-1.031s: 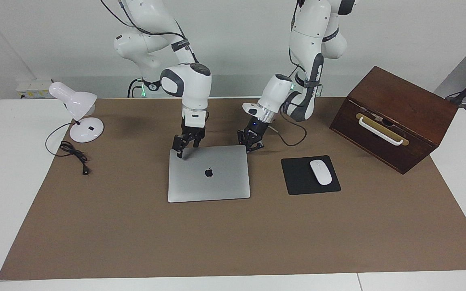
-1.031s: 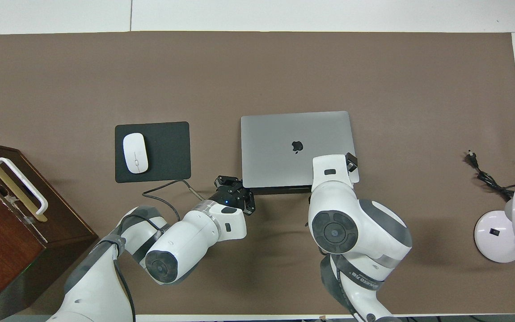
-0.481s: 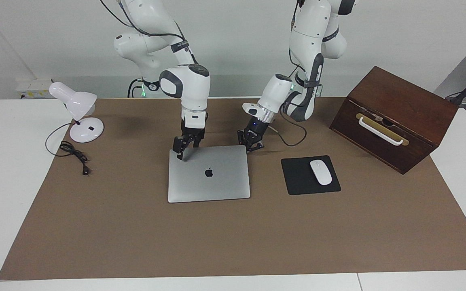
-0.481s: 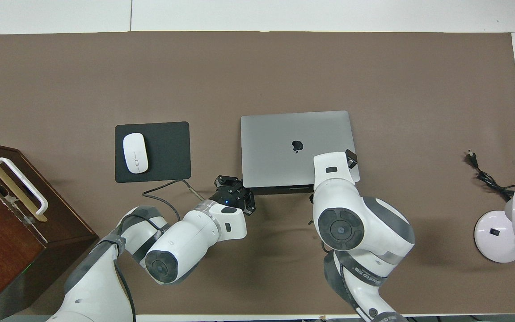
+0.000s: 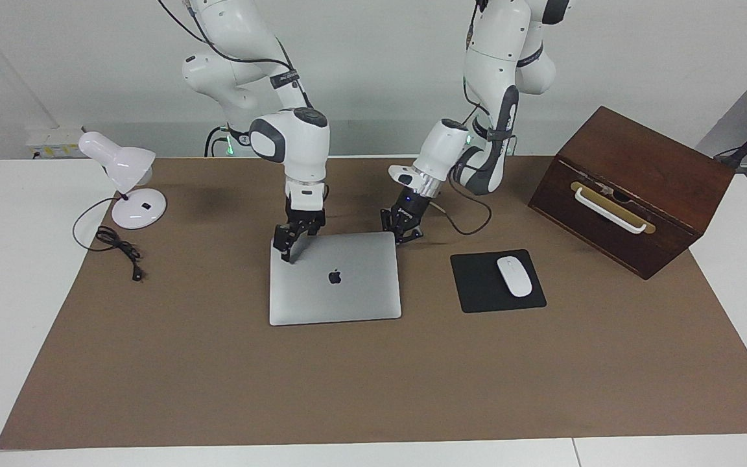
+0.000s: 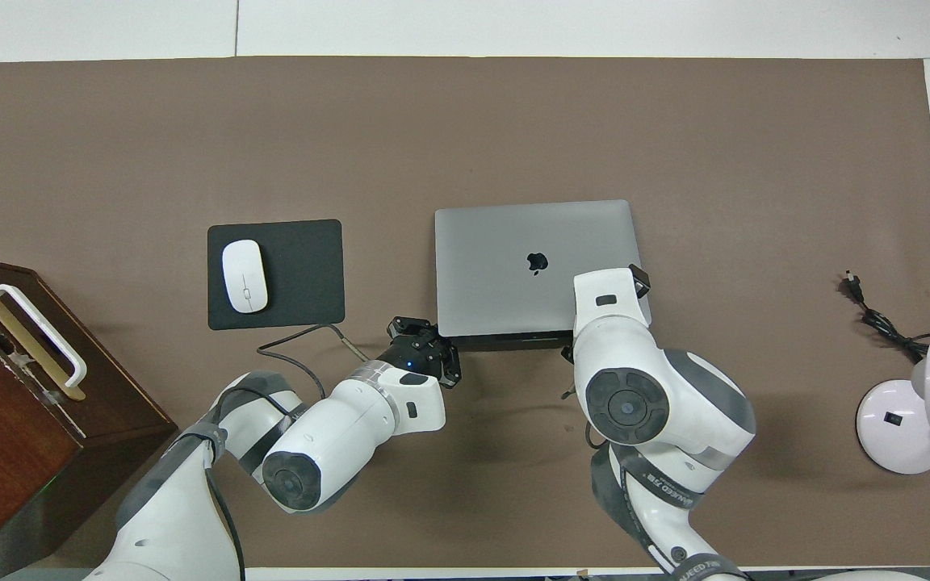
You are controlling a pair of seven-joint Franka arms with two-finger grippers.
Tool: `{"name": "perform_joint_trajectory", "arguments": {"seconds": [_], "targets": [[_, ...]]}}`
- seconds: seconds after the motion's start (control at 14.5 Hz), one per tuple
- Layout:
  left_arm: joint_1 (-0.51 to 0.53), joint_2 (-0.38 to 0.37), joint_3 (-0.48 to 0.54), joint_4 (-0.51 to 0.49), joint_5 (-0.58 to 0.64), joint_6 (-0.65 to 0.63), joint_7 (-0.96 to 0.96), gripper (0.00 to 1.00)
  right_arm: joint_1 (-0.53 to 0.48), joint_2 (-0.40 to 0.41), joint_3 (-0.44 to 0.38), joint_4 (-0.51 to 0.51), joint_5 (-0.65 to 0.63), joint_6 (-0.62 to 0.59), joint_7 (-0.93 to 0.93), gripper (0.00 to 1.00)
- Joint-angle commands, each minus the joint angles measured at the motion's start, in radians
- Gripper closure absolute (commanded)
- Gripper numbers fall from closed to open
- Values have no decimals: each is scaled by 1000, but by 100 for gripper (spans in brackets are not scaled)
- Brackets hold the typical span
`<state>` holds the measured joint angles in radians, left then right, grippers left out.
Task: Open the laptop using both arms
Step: 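Wedge the right gripper under the laptop lid's front edge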
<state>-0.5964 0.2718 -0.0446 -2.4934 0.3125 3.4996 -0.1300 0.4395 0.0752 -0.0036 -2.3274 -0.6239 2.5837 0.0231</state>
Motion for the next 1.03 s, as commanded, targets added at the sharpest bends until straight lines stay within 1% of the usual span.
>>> {"name": "perform_joint_trajectory", "arguments": {"seconds": [0.0, 0.27, 0.96], "targets": [[9, 60, 2, 28, 0, 7, 4, 100, -22, 28, 2, 39, -30, 30, -14, 0], [9, 63, 2, 28, 2, 7, 4, 100, -16, 37, 2, 72, -30, 18, -14, 0], [9, 63, 2, 31, 0, 7, 6, 100, -22, 54, 2, 117, -30, 6, -17, 0]]}}
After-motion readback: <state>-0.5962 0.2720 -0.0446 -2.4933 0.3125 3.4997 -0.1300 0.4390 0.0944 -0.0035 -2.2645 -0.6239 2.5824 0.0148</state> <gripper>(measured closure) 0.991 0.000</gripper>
